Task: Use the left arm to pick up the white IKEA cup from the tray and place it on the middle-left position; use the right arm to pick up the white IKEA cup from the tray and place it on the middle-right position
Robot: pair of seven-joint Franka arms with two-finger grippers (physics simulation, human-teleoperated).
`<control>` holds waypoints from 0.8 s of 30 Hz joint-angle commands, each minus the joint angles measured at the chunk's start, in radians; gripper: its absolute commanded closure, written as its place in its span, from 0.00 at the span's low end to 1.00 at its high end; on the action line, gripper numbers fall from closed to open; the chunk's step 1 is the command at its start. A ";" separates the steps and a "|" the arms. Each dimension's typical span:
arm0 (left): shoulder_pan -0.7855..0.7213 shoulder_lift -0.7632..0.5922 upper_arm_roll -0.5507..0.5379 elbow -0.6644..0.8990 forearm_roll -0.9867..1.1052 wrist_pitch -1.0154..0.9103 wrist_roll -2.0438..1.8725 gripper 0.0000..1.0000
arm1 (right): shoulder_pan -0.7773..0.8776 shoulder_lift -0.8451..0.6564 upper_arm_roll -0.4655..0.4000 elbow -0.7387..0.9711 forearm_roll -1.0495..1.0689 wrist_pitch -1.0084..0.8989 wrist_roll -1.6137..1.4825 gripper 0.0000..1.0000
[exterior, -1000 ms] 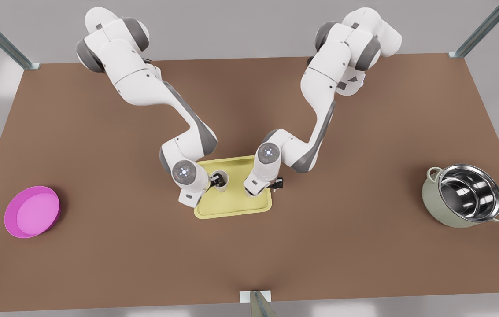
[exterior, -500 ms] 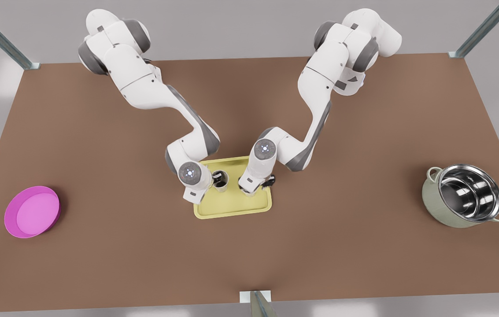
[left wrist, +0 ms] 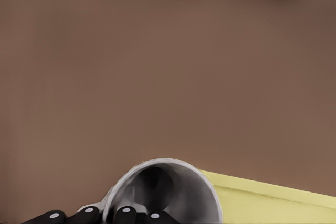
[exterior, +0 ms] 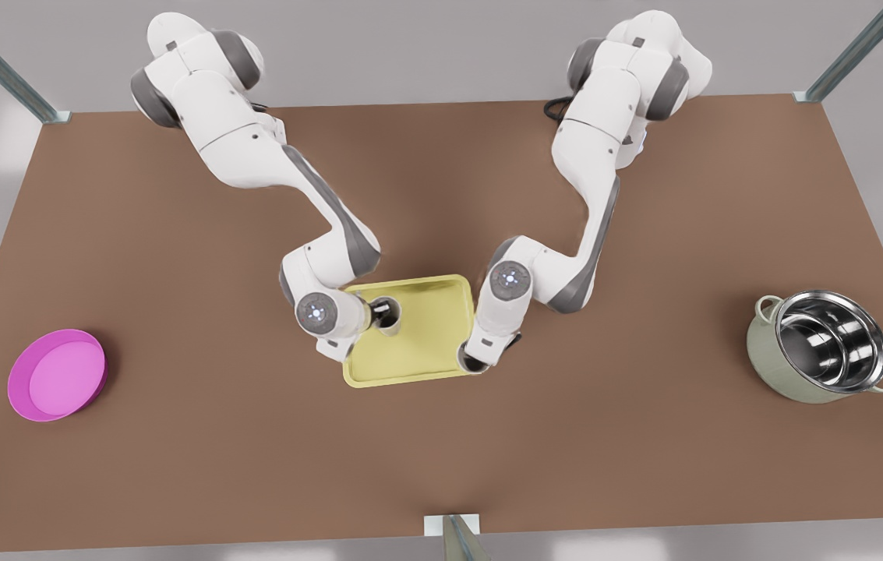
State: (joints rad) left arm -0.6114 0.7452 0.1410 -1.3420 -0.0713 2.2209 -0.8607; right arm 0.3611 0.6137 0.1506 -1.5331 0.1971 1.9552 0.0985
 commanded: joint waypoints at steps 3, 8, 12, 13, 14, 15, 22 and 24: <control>0.266 -0.032 0.012 0.064 -0.068 -0.236 0.436 0.80 | -0.093 -0.080 -0.002 0.038 -0.044 -0.257 -0.077 1.00; 0.375 0.051 0.034 0.055 0.054 0.002 0.718 0.80 | -0.258 -0.098 -0.010 0.039 -0.169 -0.295 -0.348 1.00; 0.381 0.065 0.034 -0.017 0.050 0.157 0.716 0.80 | -0.277 -0.072 -0.121 0.054 -0.200 -0.283 -0.543 1.00; 0.381 0.051 0.034 -0.101 0.050 0.269 0.718 0.80 | -0.306 -0.051 -0.140 0.080 -0.199 -0.280 -0.597 1.00; 0.381 0.051 0.034 -0.097 0.051 0.269 0.720 0.80 | -0.332 -0.037 -0.138 0.094 -0.200 -0.277 -0.643 1.00; 0.380 0.051 0.034 -0.097 0.051 0.269 0.718 0.80 | -0.353 -0.019 -0.138 0.123 -0.200 -0.277 -0.689 1.00; 0.374 0.052 0.034 -0.094 0.054 0.267 0.715 0.00 | -0.450 0.116 -0.141 0.212 -0.203 -0.211 -0.862 1.00; 0.374 0.054 0.032 -0.094 0.054 0.269 0.715 0.00 | -0.450 0.138 -0.141 0.232 -0.205 -0.200 -0.875 1.00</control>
State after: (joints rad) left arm -0.2373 0.8002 0.1727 -1.4365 -0.0637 2.4613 -0.3124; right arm -0.0869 0.7433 0.0091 -1.3076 0.0139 1.7178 -0.3821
